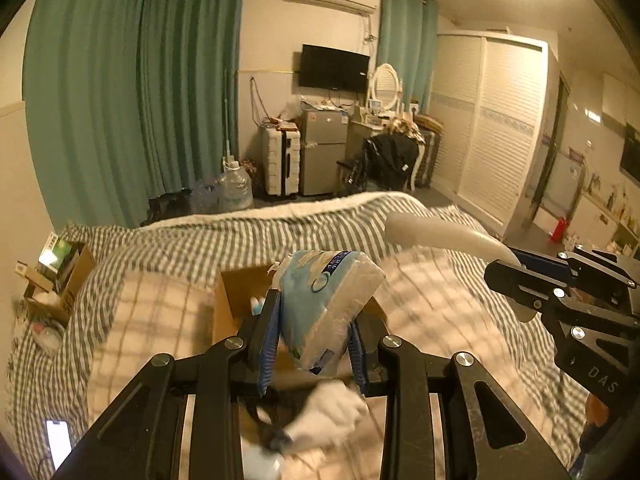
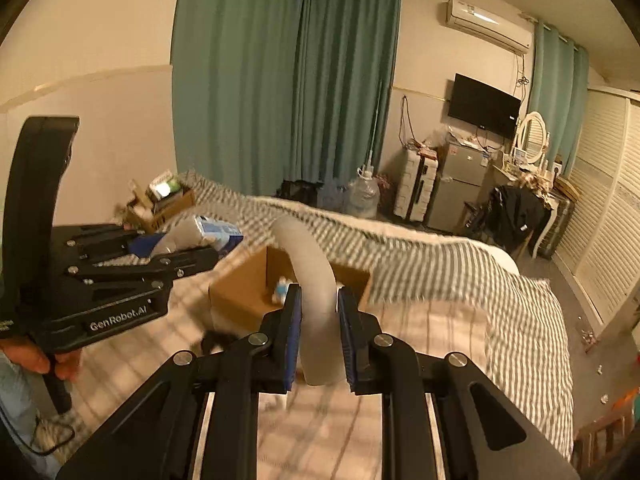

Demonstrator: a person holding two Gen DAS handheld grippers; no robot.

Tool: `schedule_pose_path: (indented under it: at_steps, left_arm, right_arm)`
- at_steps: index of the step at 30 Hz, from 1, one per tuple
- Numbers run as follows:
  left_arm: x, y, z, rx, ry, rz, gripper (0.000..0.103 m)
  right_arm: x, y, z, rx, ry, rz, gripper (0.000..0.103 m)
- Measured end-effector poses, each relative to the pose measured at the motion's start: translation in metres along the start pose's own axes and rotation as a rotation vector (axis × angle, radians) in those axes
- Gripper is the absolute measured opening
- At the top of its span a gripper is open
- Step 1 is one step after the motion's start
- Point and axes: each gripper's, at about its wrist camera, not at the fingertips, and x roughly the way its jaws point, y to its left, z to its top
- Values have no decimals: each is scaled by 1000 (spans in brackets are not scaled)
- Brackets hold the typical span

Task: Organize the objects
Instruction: 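Carry the tissue pack and tube into the box and open both grippers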

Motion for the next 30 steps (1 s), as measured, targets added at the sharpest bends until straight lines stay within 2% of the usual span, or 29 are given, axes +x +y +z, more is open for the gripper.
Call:
schedule_pose_path:
  at_steps: [6,12,17,20,25,30]
  left_arm:
    - [47,21,36,-2,11,35,31]
    - [104,39,41,-5,61,41,30]
    - [154,53,26,-15,134,42,31]
    - [182,61,12,-30,183,38,30]
    - [218,65,-9,-46,252,34,30]
    - [233,67,-17,-38,278,23,31]
  right_arm:
    - [57,-4,49,-4,6,14,17]
    - [131,-8,63,10,65,42,17]
    - [191,-12,50,24,141,72,17]
    - [225,-15,31,29,195,91,17]
    - [259,-18,4,46,256,113,17]
    - [279,-28,-18,70,288,149,20]
